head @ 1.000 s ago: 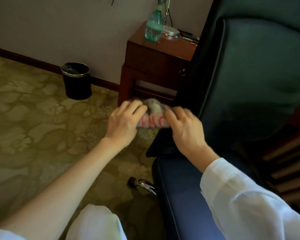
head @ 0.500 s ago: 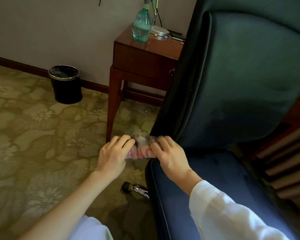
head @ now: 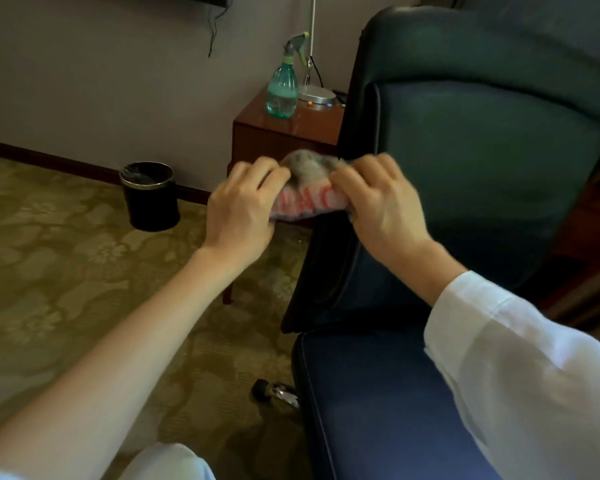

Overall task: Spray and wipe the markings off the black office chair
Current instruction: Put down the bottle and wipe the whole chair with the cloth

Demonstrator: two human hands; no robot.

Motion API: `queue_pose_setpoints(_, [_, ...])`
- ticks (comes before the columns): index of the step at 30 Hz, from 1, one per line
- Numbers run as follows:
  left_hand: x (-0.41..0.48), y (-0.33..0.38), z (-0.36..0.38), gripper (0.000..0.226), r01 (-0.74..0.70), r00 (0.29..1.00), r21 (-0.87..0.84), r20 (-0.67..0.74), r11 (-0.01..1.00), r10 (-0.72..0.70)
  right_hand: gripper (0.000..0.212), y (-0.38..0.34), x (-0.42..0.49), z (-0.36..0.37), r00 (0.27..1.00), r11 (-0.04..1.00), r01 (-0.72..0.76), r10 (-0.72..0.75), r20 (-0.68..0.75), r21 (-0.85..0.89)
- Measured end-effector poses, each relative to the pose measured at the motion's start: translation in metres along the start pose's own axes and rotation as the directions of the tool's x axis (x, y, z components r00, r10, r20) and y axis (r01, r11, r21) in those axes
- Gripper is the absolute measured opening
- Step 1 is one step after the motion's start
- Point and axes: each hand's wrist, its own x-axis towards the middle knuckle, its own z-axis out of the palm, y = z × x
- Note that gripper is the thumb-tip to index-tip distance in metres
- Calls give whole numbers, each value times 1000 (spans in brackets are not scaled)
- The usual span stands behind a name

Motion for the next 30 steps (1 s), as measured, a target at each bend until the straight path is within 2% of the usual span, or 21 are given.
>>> queue_pose_setpoints(3, [-49, -10, 26, 60, 40, 988, -21, 148, 999, -37, 11, -24, -34, 31, 995, 999, 40, -41, 91, 13])
queue_pose_setpoints(8, [-135, -20, 68, 71, 67, 923, 2, 379, 998, -62, 37, -65, -113, 88, 953, 998, 27, -42, 299, 54])
queue_pose_setpoints(12, [-166, -12, 87, 75, 75, 872, 17, 483, 997, -74, 34, -80, -132, 103, 923, 999, 14, -29, 383, 43])
queue_pose_setpoints(14, [-161, -10, 84, 71, 89, 882, 12, 464, 996, -84, 38, -79, -128, 97, 921, 1000, -6, -6, 390, 29])
queue_pose_setpoints(17, [-131, -8, 71, 66, 80, 918, -7, 391, 997, -71, 42, -67, -114, 79, 949, 998, -29, 8, 316, 62])
queue_pose_setpoints(21, [-65, -10, 43, 58, 33, 963, 1, 268, 999, -33, 31, -41, -71, 46, 983, 997, -3, -12, 183, 78])
queue_pose_setpoints(26, [9, -14, -2, 54, -18, 992, 55, 125, 998, 11, 28, -12, 3, 10, 996, 1000, 29, -29, 86, -4])
queue_pose_setpoints(30, [48, -22, -25, 51, -3, 1000, 80, 1, 997, 3, 38, 1, 54, -9, 999, 998, 29, -30, -21, -56])
